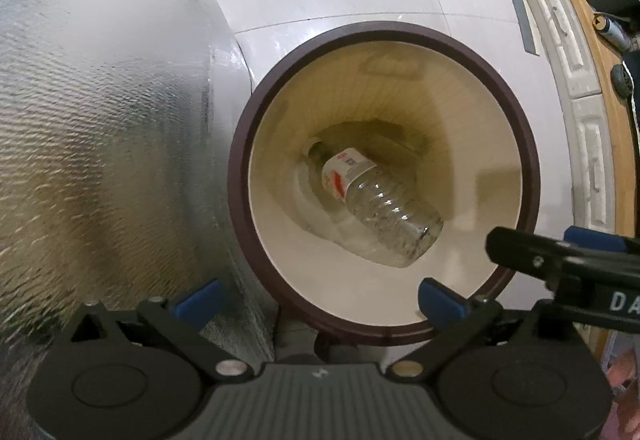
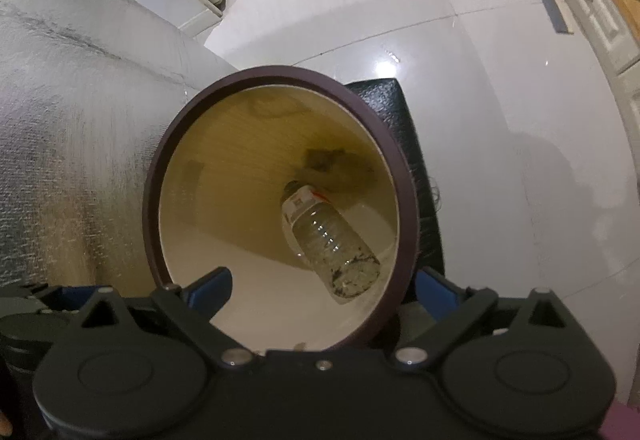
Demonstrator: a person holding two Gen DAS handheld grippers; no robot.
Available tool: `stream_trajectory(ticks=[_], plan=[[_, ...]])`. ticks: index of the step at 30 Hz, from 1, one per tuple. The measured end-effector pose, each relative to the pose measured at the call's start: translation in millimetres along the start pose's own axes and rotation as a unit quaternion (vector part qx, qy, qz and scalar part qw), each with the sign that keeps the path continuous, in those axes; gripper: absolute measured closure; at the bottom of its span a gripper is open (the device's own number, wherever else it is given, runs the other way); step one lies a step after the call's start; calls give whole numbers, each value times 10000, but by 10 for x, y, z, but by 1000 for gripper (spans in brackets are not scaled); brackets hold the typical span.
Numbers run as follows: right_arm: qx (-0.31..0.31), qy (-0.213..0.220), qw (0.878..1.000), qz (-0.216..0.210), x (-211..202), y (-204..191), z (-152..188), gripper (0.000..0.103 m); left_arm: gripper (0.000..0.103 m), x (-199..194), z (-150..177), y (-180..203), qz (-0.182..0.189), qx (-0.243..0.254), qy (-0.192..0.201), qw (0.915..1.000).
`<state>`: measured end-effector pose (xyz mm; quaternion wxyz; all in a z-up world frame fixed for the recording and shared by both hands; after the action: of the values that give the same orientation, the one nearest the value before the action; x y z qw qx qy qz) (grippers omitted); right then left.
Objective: Collect trash
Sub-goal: 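Open the left tool dropping the bottle while the right tool drops the cardboard, then move both open tools back from the bin toward the table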
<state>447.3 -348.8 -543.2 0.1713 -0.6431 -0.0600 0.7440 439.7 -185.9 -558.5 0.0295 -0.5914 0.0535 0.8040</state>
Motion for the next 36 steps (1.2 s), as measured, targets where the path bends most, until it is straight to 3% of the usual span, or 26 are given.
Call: stream_trajectory(ticks=[25,36], plan=[[-378,559,9957,634,-943,107,389,0,0,-882,442,34,14,-50,679,9977],[-551,1130,9896,703,-1542,-74,747,0,0,-1557,849,95,183,159,1415,9896]])
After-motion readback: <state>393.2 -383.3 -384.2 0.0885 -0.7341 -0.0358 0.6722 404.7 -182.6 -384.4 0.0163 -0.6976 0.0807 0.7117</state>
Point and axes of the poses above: each gripper's, at about its wrist camera, not at the fingertips, and x roughly the way its jaws point, y to its right, z to its underside, the point moved 10 cm from there along x, roughly the way its jaws point, and after that the axes turned 11 degrees about -y, right-handed, at the moved point
